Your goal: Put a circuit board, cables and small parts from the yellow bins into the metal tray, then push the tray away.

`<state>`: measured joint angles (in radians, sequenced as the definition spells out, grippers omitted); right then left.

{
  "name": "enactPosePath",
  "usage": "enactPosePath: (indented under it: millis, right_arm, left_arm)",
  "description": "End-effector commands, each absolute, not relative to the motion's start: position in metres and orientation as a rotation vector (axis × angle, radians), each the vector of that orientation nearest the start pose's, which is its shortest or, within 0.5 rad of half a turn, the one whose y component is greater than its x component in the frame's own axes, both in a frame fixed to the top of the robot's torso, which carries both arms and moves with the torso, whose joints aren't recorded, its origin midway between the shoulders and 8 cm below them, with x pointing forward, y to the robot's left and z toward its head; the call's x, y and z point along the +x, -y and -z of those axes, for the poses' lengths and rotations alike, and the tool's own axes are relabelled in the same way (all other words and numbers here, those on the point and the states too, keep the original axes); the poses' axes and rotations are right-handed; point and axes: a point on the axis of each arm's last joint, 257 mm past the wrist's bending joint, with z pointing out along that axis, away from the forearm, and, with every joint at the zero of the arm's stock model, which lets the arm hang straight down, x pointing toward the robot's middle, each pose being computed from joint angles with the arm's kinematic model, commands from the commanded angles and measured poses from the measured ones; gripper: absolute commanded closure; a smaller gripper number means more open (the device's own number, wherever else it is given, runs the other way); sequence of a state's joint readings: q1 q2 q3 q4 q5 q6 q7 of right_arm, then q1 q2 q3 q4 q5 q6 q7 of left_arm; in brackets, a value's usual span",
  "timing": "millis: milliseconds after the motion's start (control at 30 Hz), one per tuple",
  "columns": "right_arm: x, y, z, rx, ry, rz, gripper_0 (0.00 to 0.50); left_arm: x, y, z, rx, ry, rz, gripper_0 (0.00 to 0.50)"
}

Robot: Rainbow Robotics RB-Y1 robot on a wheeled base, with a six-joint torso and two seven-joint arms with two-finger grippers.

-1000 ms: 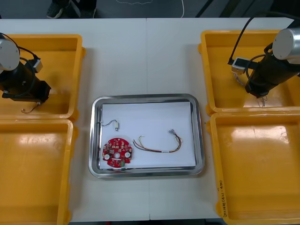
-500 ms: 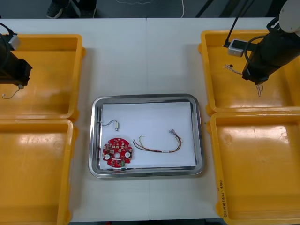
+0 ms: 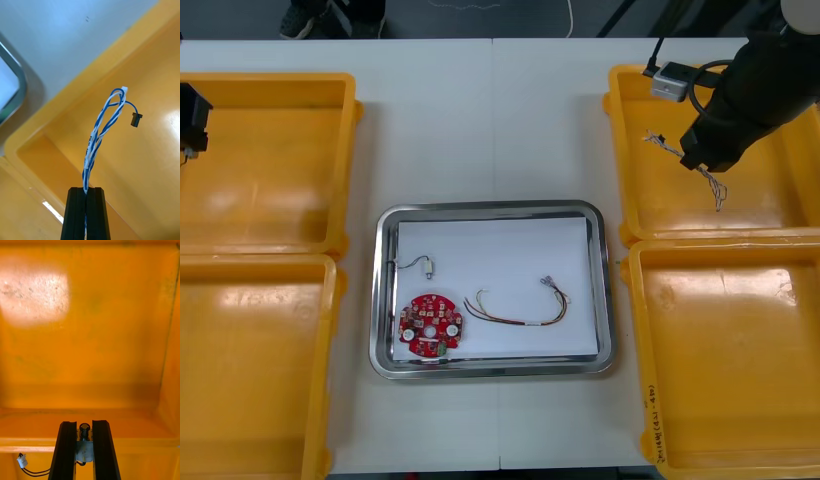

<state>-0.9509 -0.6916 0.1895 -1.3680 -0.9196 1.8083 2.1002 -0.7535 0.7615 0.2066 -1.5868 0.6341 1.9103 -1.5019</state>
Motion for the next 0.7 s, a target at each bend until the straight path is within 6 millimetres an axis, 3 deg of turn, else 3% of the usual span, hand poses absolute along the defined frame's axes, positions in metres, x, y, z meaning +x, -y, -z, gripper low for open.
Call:
enactPosePath:
  millis: [33,700]
  right_arm:
    - [0.529,0.233,0.081,-1.228,-2.422,0.013,0.5]
    - [0.502,0.134,0.095,-1.569,-2.182,0.05,0.5]
  left_arm:
    - [0.513,-0.385,0.038,-0.121,-2.508,-0.029,0.5]
    - [0.512,-0.372,0.039,-0.105,-2.514,-0.001,0.5]
